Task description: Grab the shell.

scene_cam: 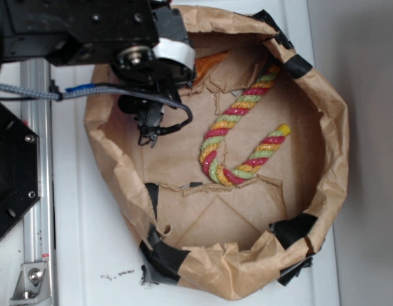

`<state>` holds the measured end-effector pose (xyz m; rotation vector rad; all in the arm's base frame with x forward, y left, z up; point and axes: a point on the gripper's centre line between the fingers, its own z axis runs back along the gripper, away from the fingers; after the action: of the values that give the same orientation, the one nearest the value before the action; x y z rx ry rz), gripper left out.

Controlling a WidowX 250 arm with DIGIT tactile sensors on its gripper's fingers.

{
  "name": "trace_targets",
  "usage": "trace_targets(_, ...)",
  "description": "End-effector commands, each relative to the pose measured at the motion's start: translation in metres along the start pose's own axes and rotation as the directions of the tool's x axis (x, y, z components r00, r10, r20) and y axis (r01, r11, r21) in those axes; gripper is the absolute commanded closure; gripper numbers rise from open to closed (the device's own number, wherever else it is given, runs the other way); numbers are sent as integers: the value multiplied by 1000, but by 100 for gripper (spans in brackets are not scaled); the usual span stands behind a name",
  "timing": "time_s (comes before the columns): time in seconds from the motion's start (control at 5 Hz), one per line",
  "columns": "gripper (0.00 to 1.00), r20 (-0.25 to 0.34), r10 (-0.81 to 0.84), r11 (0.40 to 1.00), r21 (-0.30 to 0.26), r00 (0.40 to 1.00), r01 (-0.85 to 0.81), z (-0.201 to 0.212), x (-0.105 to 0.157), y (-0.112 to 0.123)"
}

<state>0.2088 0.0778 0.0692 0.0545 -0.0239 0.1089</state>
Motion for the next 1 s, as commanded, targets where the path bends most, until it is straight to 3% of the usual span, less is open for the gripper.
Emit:
trace_targets(0.0, 0, 147, 7, 999, -40, 989, -1, -6, 38, 4)
trace_targets(0.4, 0, 89, 9, 1000, -9, 996, -8, -37, 54, 7)
trace_targets(0.6, 48, 71, 13, 1000, 4, 997, -14, -44, 56, 10)
trace_targets(0.8, 100, 54, 14, 999, -40, 998, -12, -23, 53, 12)
